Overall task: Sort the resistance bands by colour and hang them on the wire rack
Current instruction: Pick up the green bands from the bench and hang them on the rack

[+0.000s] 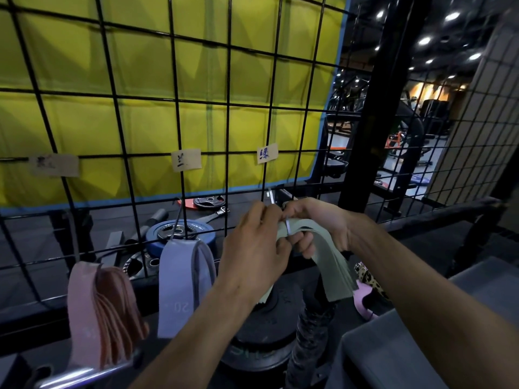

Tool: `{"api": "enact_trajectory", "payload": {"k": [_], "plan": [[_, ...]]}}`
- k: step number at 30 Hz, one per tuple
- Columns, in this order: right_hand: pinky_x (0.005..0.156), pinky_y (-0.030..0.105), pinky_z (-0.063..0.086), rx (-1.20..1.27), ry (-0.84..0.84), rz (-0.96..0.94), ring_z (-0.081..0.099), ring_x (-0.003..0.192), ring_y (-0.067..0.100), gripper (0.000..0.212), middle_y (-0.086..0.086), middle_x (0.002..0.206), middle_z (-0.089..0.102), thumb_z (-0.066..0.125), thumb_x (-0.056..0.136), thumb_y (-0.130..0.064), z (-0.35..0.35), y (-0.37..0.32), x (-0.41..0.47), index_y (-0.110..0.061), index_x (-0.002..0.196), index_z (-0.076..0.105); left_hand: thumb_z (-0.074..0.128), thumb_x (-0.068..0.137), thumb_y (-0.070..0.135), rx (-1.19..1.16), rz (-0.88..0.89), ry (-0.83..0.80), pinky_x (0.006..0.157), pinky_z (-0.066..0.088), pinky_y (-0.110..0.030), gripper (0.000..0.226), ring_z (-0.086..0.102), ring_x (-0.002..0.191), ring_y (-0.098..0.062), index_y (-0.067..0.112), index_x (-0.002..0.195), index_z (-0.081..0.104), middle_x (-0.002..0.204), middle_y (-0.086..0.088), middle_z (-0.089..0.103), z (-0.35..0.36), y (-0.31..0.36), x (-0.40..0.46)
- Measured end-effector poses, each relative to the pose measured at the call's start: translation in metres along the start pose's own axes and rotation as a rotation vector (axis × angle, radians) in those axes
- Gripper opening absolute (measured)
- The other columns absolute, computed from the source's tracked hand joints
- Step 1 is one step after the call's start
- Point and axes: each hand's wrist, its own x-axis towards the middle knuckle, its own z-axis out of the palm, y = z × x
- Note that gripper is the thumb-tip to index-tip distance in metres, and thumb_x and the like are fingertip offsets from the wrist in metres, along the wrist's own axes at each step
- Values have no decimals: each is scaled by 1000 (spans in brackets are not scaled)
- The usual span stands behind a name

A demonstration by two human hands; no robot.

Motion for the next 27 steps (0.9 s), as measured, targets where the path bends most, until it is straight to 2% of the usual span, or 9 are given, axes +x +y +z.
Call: {"api": "enact_trajectory", "payload": {"k": [2,4,5,7,12,16,19,22,27], "plan": [[55,24,37,-62,82,-61,44,52,13,25,6,71,55,54,88,-31,2,3,-1,-11,82,67,71,82,22,-39,17,-11,56,39,-26,28,57,76,-19,17,107,59,100,1,51,-2,-2,1],[83,36,49,-191,221,-224,66,80,20,29,7,98,71,53,94,-33,2,12,-5,-13,99,73,72,83,20,-92,57,-26,57,41,-28,27,56,74,-19,17,107,60,100,1,51,-5,-6,3],[96,41,47,-272,293,-320,67,100,18,29,0,114,72,52,97,-37,3,18,-8,-20,108,73,72,83,18,-117,79,-43,58,44,-31,27,56,74,-20,17,108,60,101,1,51,-7,-8,5],[106,44,44,-374,401,-494,60,121,10,27,-13,129,65,55,99,-41,6,31,-19,-33,121,67,72,86,17,-150,107,-84,64,51,-36,25,57,76,-19,17,108,61,105,1,52,-11,-9,8],[109,39,45,-594,501,-807,55,128,6,58,-12,136,59,68,92,-8,14,70,-25,-32,142,52,71,91,22,-188,124,-123,71,49,-28,23,56,83,-13,19,112,64,108,5,51,-15,-13,12],[104,31,47,-841,735,-1054,56,126,9,52,-8,133,59,66,87,1,17,78,-18,-19,134,59,66,95,23,-205,120,-152,73,49,-31,18,58,86,-16,21,112,63,106,8,46,-17,-9,13],[102,29,46,-893,822,-1092,54,126,4,41,-7,134,60,62,93,-5,19,78,-15,-16,132,61,64,97,23,-206,131,-173,74,47,-32,20,57,88,-20,19,116,62,106,8,43,-16,-9,15],[97,24,47,-952,815,-1071,56,122,2,37,-9,133,61,58,99,-10,16,77,-15,-17,135,60,65,97,20,-193,169,-198,74,47,-33,20,58,86,-23,14,116,62,106,7,41,-16,-14,18],[78,26,50,-943,788,-1042,64,97,7,26,-8,109,67,54,101,-11,15,70,-20,-19,124,64,62,99,22,-201,200,-227,76,47,-41,19,56,86,-24,13,116,61,107,1,47,-16,-17,21]]}}
